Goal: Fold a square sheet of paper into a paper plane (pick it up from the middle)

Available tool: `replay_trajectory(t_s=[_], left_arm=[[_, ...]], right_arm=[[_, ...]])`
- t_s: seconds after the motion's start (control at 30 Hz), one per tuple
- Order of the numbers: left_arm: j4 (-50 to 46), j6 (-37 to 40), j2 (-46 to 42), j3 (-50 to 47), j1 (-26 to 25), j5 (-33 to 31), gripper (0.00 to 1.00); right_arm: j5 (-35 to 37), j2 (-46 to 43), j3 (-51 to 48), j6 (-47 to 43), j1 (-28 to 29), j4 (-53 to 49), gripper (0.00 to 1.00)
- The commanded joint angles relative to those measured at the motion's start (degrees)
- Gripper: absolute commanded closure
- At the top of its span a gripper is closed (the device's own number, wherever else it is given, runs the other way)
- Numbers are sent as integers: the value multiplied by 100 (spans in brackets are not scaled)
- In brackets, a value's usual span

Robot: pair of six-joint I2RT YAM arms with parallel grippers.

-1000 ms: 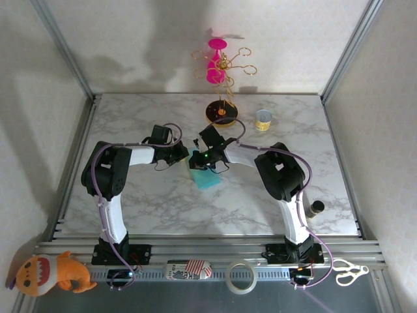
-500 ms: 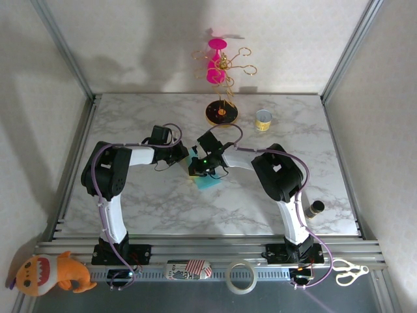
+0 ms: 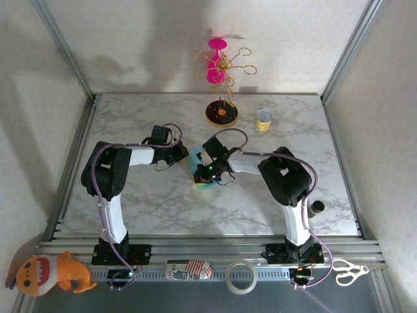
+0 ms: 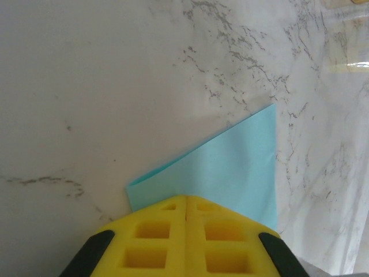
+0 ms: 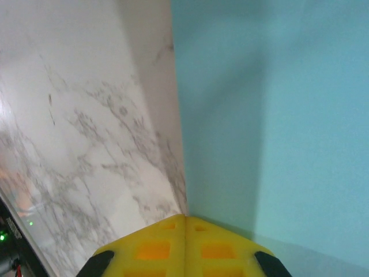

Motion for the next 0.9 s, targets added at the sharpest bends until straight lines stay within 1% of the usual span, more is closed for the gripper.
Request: replay_trajectory(t_s=[0.0,0.17,0.27,0.37,0.47,0.53,0.67,0.77,0.87], left_arm=[[-512,143,293,-143,47,-392,100],[-513,179,275,-108,45,-329,99],[-475,217,252,-52,33,-215,98],[-573,379,181,141,-23,-65,96],[-832,601,30,472,-91,59,92],[-922,591,-159,631,-112,127,89],[-855,263,-663,617,-69,-13,79],[-662,-187,-1085,315,35,-258,72],[-532,-516,-1558,-80,161,-625,67]], right_arm=[[-262,-207,-287,-163,142,-665,100],[-324,-439,-592,-191,212,-773,100],[-162,-564,-551,-225,213,-762,100],[191,-812,-315,-188,170,-603,100],[595,-1080,-285,-78,-53,-202,100],[902,-1135,-322,-122,-213,52,96],[1350,-814,-25,-603,-292,67,89],[1571,-294,469,-1064,-290,-159,84],[1686,152,953,-1472,-290,-323,80]])
